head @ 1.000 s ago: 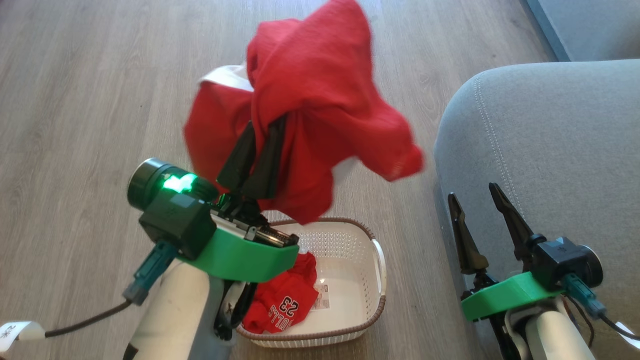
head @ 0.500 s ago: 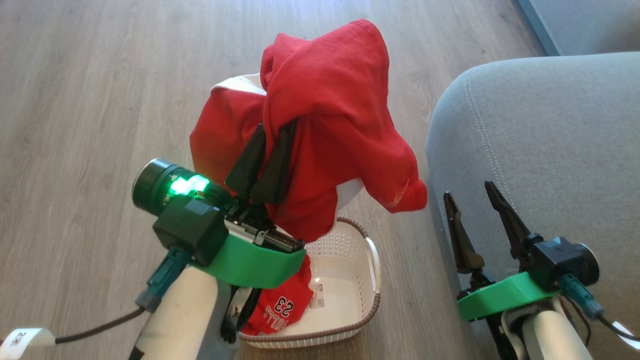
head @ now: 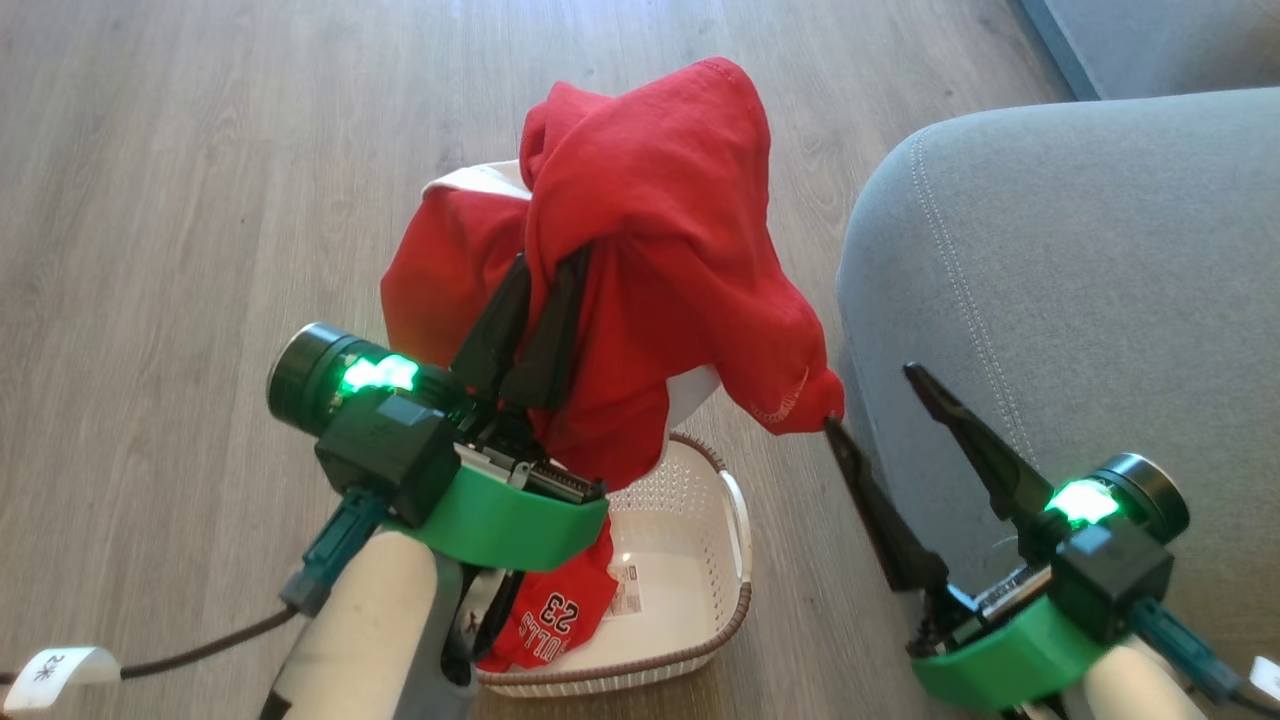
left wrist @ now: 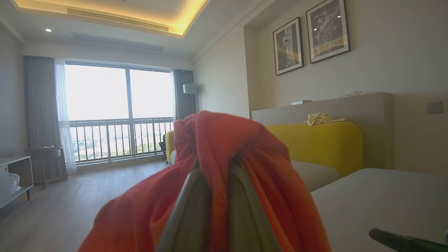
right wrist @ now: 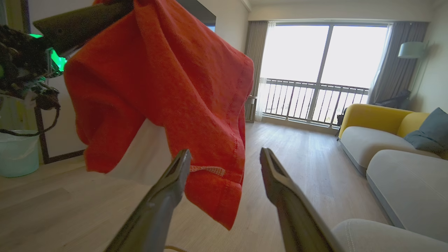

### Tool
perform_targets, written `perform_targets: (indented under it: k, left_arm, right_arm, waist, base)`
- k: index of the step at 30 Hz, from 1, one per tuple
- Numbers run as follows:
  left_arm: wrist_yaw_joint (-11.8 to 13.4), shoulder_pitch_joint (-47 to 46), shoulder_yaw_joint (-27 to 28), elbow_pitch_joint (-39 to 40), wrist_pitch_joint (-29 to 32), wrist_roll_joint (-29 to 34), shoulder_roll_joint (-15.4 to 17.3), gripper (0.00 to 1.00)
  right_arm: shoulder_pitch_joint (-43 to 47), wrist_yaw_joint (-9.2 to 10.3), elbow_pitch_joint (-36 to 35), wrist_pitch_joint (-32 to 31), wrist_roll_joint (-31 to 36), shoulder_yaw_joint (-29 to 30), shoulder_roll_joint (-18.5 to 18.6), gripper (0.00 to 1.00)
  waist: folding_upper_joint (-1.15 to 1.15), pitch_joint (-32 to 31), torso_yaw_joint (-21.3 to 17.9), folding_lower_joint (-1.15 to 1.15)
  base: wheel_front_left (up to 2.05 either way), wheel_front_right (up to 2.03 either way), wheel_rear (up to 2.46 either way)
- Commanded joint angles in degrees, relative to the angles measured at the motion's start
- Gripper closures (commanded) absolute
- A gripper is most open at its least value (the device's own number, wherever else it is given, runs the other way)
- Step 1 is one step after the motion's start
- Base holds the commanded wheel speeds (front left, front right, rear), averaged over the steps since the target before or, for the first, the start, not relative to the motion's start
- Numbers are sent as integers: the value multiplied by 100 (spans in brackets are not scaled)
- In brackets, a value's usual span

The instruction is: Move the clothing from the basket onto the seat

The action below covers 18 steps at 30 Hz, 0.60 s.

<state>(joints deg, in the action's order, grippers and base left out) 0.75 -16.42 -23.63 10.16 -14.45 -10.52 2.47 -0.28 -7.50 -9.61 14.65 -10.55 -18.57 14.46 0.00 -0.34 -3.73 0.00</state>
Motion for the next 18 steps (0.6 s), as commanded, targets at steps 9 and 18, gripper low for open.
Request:
perform_targets:
  k: [9, 18]
  left_arm:
    - [-11, -226, 297, 130, -55, 107, 41, 100]
    - [4, -268, 158, 114, -55, 201, 41, 100]
  right_arm:
    - [49, 1, -750, 35, -347, -572, 643, 0]
    - [-111, 1, -657, 35, -408, -634, 454, 0]
  waist:
    - [0, 59, -14, 0]
    - [0, 92, 36, 0]
  base:
    - [0, 0, 0]
    - [0, 0, 0]
